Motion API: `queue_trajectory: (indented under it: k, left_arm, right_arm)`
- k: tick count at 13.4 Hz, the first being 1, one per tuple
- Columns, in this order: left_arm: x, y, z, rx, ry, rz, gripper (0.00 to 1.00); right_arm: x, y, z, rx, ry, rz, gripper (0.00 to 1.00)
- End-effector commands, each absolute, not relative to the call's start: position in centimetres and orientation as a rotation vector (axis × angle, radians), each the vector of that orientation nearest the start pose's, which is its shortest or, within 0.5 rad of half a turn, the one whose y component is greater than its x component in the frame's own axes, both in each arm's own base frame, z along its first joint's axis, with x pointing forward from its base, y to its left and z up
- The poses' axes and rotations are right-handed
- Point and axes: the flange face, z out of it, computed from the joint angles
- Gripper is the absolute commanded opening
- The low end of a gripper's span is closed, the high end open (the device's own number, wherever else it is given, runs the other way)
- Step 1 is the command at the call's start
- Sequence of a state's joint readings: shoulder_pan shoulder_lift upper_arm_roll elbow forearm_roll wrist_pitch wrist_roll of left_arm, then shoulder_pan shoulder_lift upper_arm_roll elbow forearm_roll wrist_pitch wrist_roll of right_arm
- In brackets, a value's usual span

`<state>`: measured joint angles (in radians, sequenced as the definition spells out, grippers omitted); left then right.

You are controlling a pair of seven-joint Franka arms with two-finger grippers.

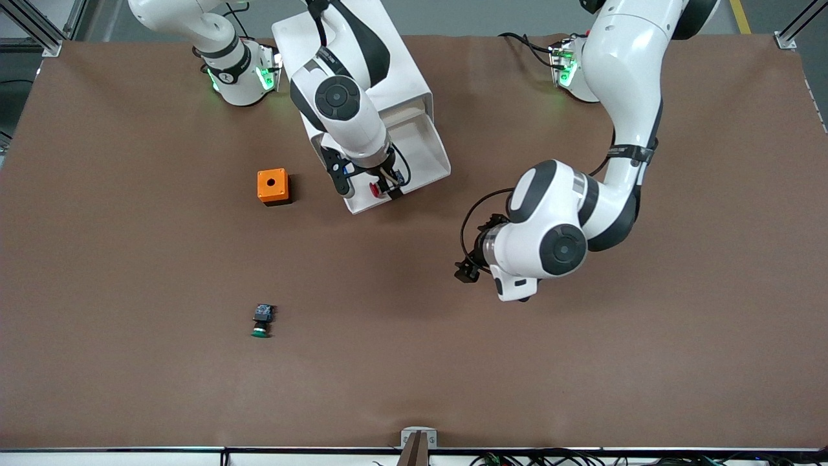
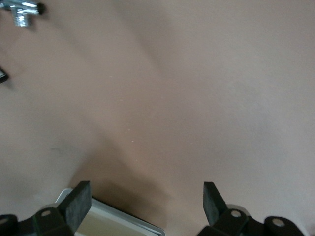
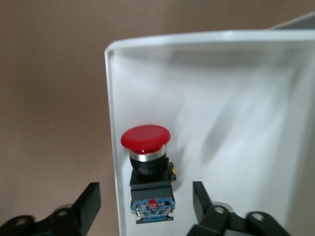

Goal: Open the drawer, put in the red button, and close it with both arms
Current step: 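Open the right gripper to drop the button in the drawer, then raise it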

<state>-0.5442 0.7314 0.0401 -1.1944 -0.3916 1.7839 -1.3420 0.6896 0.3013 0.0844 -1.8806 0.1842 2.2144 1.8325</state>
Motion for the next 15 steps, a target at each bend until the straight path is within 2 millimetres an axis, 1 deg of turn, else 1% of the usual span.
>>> queue_trajectory:
  k: [1,2,3,4,5,6,7,8,10,11,12,13,14,15]
  left_arm:
    - [62.1,-39.8,34.2,-3.007,-1.204,0.507,1.00]
    - [61.8,-40.0,33.7,-3.063,-1.074,0.508,1.00]
    - [61.2,-41.0,33.5,-3.106,-0.963,0.500,1.00]
    - [60.4,-42.3,32.7,-3.131,-0.874,0.498,1.00]
    - [60.0,-43.1,32.4,-3.140,-0.862,0.493,1.00]
    - [59.2,-44.5,31.4,-3.142,-0.830,0.492,1.00]
    - [57.8,-46.3,31.0,-3.149,-0.782,0.487,1.00]
    - [55.8,-48.4,30.0,-3.143,-0.725,0.501,1.00]
    - [53.9,-50.2,29.4,-3.135,-0.677,0.516,1.00]
    - [53.1,-50.8,29.2,-3.128,-0.663,0.524,1.00]
    - [51.9,-51.7,28.8,-3.116,-0.652,0.537,1.00]
    - [50.7,-52.7,28.9,-3.102,-0.651,0.545,1.00]
    - [49.6,-53.6,29.0,-3.086,-0.674,0.548,1.00]
    - [48.2,-54.9,29.0,-3.069,-0.689,0.550,1.00]
  right_arm:
    - [48.3,41.3,38.6,-2.491,1.693,0.177,1.00]
    - [50.3,39.4,39.8,-2.515,1.654,0.171,1.00]
    - [52.1,37.5,41.5,-2.581,1.572,0.179,1.00]
    - [54.1,35.0,43.4,-2.639,1.489,0.188,1.00]
    - [56.2,32.0,45.4,-2.678,1.417,0.197,1.00]
    - [57.8,29.3,47.0,-2.704,1.352,0.196,1.00]
    - [59.2,26.6,48.5,-2.738,1.259,0.180,1.00]
    - [60.5,23.6,49.3,-2.771,1.167,0.173,1.00]
    - [62.0,18.0,49.7,-2.852,0.988,0.171,1.00]
    - [62.5,15.0,49.6,-2.888,0.918,0.170,1.00]
    - [63.1,11.9,49.6,-2.917,0.851,0.158,1.00]
    - [63.6,8.9,49.6,-2.934,0.807,0.140,1.00]
    - [63.8,6.6,49.8,-2.952,0.748,0.125,1.00]
    - [63.9,4.8,50.0,-2.977,0.652,0.107,1.00]
